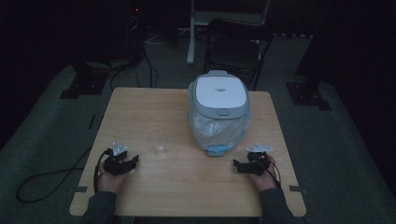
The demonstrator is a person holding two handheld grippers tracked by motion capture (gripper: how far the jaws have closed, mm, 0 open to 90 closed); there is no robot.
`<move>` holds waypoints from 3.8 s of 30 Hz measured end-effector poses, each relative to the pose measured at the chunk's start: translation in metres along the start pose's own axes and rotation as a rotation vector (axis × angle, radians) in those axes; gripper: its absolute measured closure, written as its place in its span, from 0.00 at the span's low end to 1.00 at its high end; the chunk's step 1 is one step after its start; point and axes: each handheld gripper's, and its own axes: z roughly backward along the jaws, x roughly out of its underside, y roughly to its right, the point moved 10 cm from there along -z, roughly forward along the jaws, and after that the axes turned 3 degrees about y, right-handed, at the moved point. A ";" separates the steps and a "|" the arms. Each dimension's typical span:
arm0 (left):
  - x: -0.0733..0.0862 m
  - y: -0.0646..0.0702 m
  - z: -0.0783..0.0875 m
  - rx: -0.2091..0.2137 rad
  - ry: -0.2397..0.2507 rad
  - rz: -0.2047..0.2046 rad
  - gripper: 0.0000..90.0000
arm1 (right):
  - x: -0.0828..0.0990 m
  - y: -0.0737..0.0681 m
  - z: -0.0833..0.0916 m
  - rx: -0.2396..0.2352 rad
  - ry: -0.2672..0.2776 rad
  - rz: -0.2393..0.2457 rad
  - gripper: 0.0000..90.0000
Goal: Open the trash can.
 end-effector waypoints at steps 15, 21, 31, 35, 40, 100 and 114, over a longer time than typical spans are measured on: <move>0.001 0.002 0.001 0.000 -0.006 0.004 0.49 | -0.003 -0.006 0.009 0.010 -0.005 -0.042 0.78; 0.001 0.002 0.001 0.000 -0.005 0.004 0.49 | -0.018 -0.016 0.020 -0.005 0.055 -0.015 0.98; 0.001 0.002 0.002 -0.001 -0.005 0.003 0.49 | -0.035 -0.039 0.020 -0.067 0.081 0.036 1.00; 0.002 0.002 0.002 -0.001 -0.006 0.003 0.49 | -0.043 -0.048 0.019 -0.084 0.096 0.059 1.00; 0.002 0.002 0.002 -0.001 -0.007 0.001 0.49 | -0.050 -0.058 0.014 -0.108 0.103 0.071 0.98; 0.002 0.004 0.003 -0.002 -0.024 0.003 0.49 | -0.048 -0.083 -0.025 -0.112 0.087 0.092 1.00; 0.002 0.005 0.003 -0.004 -0.029 0.003 0.48 | -0.046 -0.083 -0.027 -0.125 0.091 0.082 1.00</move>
